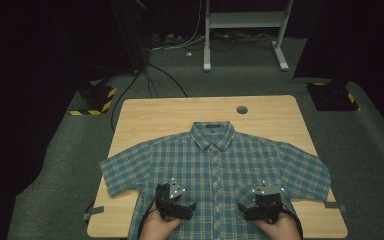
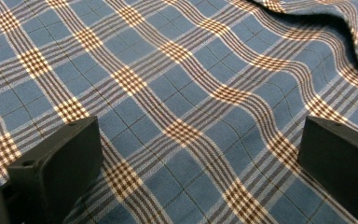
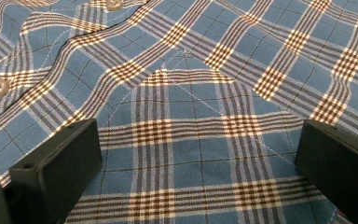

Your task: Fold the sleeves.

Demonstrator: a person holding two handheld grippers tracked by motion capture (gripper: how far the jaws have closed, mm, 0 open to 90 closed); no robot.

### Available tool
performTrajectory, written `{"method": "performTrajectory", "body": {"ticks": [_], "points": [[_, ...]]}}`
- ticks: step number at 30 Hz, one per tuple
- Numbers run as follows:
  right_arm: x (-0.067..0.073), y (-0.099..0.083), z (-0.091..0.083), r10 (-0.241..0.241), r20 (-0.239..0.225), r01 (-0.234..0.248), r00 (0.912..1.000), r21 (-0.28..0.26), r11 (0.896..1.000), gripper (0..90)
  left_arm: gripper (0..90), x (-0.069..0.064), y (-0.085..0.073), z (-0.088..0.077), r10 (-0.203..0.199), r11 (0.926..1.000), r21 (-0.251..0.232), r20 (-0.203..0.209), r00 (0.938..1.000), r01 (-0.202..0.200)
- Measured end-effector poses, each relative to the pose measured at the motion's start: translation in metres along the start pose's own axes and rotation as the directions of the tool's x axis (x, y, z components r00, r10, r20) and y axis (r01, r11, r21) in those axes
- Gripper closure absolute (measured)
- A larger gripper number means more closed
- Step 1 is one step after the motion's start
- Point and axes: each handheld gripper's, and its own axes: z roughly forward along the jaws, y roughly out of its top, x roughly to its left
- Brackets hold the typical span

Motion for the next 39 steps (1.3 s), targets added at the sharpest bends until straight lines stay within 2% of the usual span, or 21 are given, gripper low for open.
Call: {"method": "performTrajectory", "body": {"ticks": [21,29,30,31,32,37,39], "points": [[0.0,0.0,0.0,-0.004,0.0,0.004,1.0,0.0,1.0,0.0,0.5,0.001,0.0,0.0,-0.004,1.0,-0.001,0.005,1.0,0.004],[0.0,0.0,0.0,-0.004,0.0,0.004,1.0,0.0,1.0,0.0,0.6,0.005,-0.001,-0.002,-0.035,0.9992,-0.017,0.03,0.9989,0.035],[0.0,0.0,0.0,-0.004,0.0,0.004,1.0,0.0,1.0,0.0,0.3,0.005,-0.001,-0.002,-0.025,0.9995,-0.021,0.048,0.9985,0.026],[0.0,0.0,0.0,-0.004,0.0,0.004,1.0,0.0,1.0,0.0,0.3,0.005,-0.001,-0.002,-0.025,0.9995,-0.021,0.048,0.9985,0.026],[0.0,0.0,0.0,-0.004,0.0,0.004,1.0,0.0,1.0,0.0,0.3,0.005,-0.002,-0.004,-0.017,0.9991,-0.038,0.06,0.9981,0.02],[0.0,0.0,0.0,-0.004,0.0,0.004,1.0,0.0,1.0,0.0,0.2,0.006,-0.002,-0.009,-0.016,0.9971,-0.073,0.105,0.9943,0.024],[0.0,0.0,0.0,-0.004,0.0,0.004,1.0,0.0,1.0,0.0,0.2,0.006,-0.001,-0.012,-0.003,0.996,-0.089,0.106,0.9944,0.012]]}}
